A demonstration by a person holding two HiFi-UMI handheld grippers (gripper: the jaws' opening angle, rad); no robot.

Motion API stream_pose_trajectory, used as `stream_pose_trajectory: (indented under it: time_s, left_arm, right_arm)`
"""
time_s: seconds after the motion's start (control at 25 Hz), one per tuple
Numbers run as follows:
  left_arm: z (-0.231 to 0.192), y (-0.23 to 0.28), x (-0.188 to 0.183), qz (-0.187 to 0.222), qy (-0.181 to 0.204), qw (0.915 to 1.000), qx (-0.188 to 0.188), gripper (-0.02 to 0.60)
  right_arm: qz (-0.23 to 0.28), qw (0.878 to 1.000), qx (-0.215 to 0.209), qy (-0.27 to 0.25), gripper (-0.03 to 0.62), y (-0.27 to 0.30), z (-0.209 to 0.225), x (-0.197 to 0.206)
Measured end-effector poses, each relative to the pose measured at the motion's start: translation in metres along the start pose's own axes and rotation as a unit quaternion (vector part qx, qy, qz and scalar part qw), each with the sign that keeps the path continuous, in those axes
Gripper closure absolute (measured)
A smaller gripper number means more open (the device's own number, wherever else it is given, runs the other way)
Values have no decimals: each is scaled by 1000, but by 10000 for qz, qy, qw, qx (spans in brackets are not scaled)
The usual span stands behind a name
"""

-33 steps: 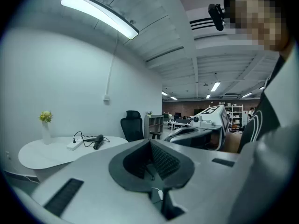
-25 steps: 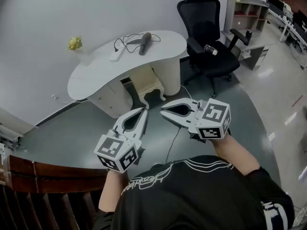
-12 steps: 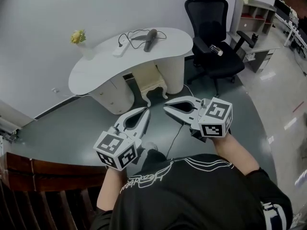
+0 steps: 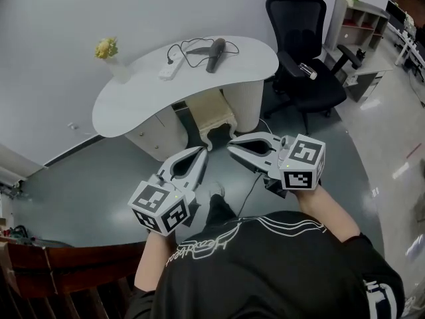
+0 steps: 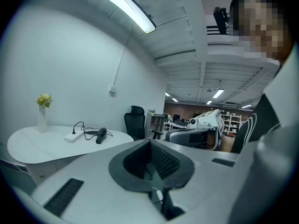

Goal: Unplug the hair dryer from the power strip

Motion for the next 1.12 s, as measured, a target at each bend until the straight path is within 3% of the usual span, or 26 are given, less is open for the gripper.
stream_pose_trajectory:
  time_s: [0.32, 0.52, 0.64, 0.92, 1.12]
  left_arm:
    - [-128, 83, -39, -170, -217, 9994, 190, 578]
    - [-218, 138, -55, -313, -252, 9987, 302, 578]
    - [-264, 162, -57, -396, -401, 9977, 371, 578]
    - [-321, 205, -37, -681, -794, 9935, 448, 578]
    - [-348, 223, -31, -774, -908, 9924, 291, 578]
  right_arm:
    - [166, 9998, -6, 146, 597, 75, 123, -39]
    - [-141, 9999, 8, 37, 597, 135, 209, -47]
    - [-61, 10000, -63, 32, 597, 165, 246, -55]
    - [-36, 9993, 288, 215, 595, 185, 310, -42]
    - [-137, 9986, 416, 304, 595, 190, 345, -39]
Point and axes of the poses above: the fingertips, and each gripper's own axes: y forward along the fingers, z to its right, x out of its underside, the point moved 2 cm from there along -y, backward along the fingers, and after that the axes turned 14 degrees about -x, right-handed, at the moved point
